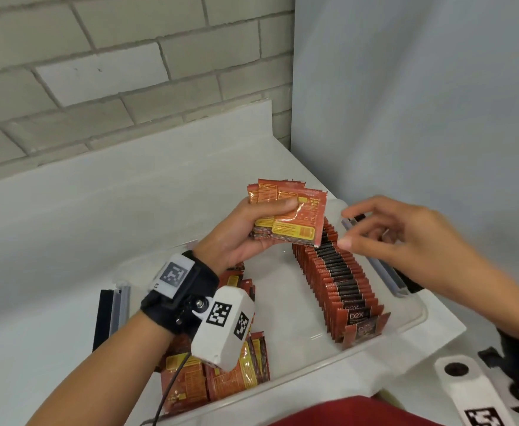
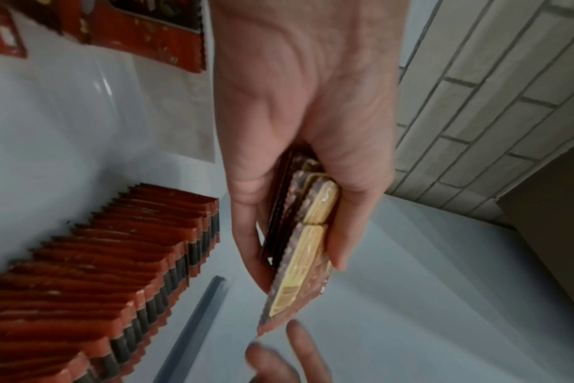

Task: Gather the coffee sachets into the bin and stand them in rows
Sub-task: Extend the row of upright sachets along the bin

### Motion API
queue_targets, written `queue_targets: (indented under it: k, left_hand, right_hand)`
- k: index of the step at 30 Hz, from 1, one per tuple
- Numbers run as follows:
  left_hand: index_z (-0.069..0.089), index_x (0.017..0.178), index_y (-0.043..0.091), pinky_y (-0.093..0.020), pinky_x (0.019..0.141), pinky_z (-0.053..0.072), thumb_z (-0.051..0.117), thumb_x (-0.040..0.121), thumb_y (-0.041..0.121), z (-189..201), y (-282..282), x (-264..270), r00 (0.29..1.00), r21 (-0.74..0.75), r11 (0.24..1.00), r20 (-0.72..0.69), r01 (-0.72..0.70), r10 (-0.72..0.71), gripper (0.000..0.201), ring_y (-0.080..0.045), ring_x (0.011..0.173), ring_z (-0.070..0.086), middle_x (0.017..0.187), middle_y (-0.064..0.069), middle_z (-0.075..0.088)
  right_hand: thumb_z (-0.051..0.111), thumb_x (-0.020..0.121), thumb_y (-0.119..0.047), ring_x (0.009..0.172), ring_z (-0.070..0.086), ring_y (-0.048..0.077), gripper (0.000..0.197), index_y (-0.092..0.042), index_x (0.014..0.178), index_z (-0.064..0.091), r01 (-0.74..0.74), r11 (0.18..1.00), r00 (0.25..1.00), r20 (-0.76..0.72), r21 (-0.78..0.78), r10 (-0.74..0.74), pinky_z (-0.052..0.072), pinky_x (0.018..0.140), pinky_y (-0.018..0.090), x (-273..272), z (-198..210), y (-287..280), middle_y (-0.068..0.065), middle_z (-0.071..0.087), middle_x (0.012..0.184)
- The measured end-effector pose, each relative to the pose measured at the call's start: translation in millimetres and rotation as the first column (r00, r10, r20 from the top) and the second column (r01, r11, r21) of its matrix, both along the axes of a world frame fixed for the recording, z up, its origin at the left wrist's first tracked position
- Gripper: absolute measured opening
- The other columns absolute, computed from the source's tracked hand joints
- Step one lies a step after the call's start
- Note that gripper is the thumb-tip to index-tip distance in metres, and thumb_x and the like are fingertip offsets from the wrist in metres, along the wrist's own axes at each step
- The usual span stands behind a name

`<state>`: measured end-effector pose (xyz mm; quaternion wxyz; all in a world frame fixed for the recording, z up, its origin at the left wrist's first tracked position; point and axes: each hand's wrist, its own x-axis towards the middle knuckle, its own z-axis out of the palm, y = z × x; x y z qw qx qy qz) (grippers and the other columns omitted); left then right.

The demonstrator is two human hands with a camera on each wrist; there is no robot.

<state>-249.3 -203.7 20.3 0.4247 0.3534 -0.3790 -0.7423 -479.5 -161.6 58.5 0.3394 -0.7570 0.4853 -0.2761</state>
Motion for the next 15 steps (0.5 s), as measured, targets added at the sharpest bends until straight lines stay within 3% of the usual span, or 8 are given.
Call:
queue_targets:
  k: [3,5,8,11,13,15]
  left_hand:
    - [0.07,0.114,0.017,-0.036,0.087,0.057,0.091,0.055,0.024,-1,3,-7,0.999,-0.028,0.999,-0.033,0.042,-0.043,0.063,-0.026,0.101,0.068,0.116,-0.013,0.068]
    - [0.064,0.123,0.024,-0.041,0.093,0.052,0.085,0.066,0.024,-3,6,-10,0.996,-0.052,0.997,-0.059,0.058,-0.061,0.061,-0.029,0.111,0.064,0.125,-0.012,0.064]
    - [0.059,0.125,0.033,-0.044,0.087,0.056,0.071,0.074,0.041,-2,7,-10,0.992,-0.036,0.996,-0.097,0.077,-0.08,0.053,-0.028,0.111,0.063,0.126,-0.008,0.064]
    - [0.065,0.115,0.025,-0.042,0.079,0.059,0.071,0.067,0.055,0,5,-8,0.986,0.011,0.995,-0.13,0.104,-0.101,0.057,-0.027,0.096,0.068,0.114,-0.011,0.067]
    - [0.066,0.111,0.02,-0.043,0.076,0.059,0.073,0.066,0.056,0,3,-8,0.983,0.023,0.992,-0.143,0.123,-0.119,0.058,-0.026,0.086,0.069,0.106,-0.013,0.068]
    - [0.066,0.108,0.017,-0.043,0.073,0.06,0.069,0.069,0.053,0,4,-9,0.983,0.039,0.991,-0.138,0.126,-0.119,0.053,-0.025,0.088,0.07,0.107,-0.012,0.069]
  right_hand:
    - [0.07,0.065,-0.048,0.077,0.063,0.004,0.046,-0.031,0.107,0.059,0.038,0.993,0.99,0.128,0.108,-0.052,0.048,0.076,0.019,13,-4,-5,-0.017,0.073,0.082]
    - [0.074,0.073,-0.034,0.079,0.066,0.011,0.038,-0.027,0.107,0.059,0.056,0.99,0.974,0.21,0.131,-0.082,0.051,0.079,0.023,20,-6,-7,-0.01,0.074,0.081]
    - [0.073,0.079,-0.02,0.077,0.068,0.015,0.021,-0.021,0.098,0.064,0.078,0.994,0.946,0.308,0.08,-0.099,0.051,0.075,0.019,22,-4,-8,-0.003,0.074,0.079]
    - [0.074,0.076,-0.016,0.077,0.068,0.011,0.012,-0.018,0.086,0.068,0.089,0.996,0.916,0.395,-0.031,-0.069,0.053,0.074,0.017,19,7,-5,-0.004,0.073,0.082]
    - [0.073,0.075,-0.014,0.082,0.069,0.01,0.009,-0.015,0.083,0.071,0.074,0.994,0.921,0.387,-0.083,-0.036,0.054,0.077,0.018,17,9,-4,-0.006,0.074,0.086]
    - [0.071,0.075,-0.015,0.088,0.071,0.009,0.01,-0.011,0.084,0.072,0.05,0.994,0.927,0.374,-0.095,-0.011,0.054,0.08,0.019,17,7,-3,-0.007,0.075,0.091]
